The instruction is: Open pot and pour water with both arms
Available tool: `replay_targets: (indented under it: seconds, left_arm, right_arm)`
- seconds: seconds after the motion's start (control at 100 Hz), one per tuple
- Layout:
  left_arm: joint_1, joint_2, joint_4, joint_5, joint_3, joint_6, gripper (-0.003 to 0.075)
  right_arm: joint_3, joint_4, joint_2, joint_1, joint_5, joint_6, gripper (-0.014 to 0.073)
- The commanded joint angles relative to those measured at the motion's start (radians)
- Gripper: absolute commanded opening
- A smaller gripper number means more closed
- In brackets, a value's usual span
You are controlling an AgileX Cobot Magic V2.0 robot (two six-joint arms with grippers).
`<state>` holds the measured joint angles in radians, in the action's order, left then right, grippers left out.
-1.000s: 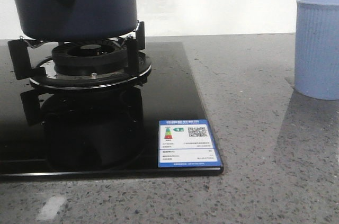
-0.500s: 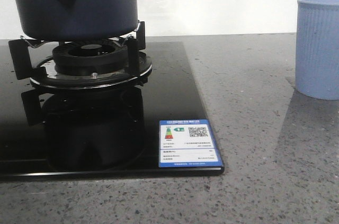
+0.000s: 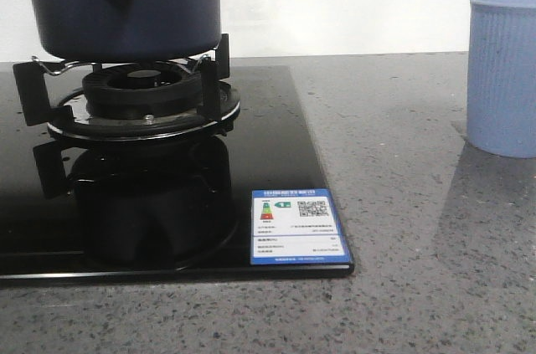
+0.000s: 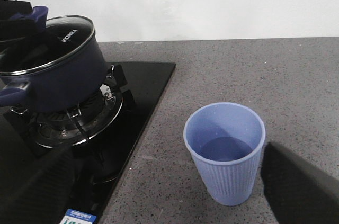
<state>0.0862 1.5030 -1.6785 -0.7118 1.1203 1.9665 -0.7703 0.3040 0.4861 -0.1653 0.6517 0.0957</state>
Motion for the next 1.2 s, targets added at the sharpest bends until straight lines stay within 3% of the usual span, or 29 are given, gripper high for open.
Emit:
replay_targets:
  seconds: [0.0,0.3,0.63,0.97,1.19]
  left_arm:
    - [0.01,-0.011,-0.066,-0.001,0.044,0.003,0.0508]
    - [0.055,0.02,-0.065,-0.001,0.049,0.003,0.0427]
    - [0.058,0.004,-0.119,-0.003,0.052,0.003,0.0211]
    - [0.058,-0.171,-0.137,-0.003,0.097,0.0,0.0206]
    - [0.058,-0.295,-0.148,-0.003,0.097,-0.044,0.0206]
  right_arm:
    - [-0.033,0.001,0.014,-0.001,-0.081,0.013,0.0649]
    - [-0.033,0.001,0.014,-0.001,-0.081,0.013,0.0649]
    - [-0.033,0.0,0.014,-0.001,-0.068,0.013,0.0649]
    - [-0.011,-0.079,0.024,-0.001,-0.153,0.013,0.0643]
    - [0.204,-0.083,0.054,-0.001,-0.362,0.013,0.0643]
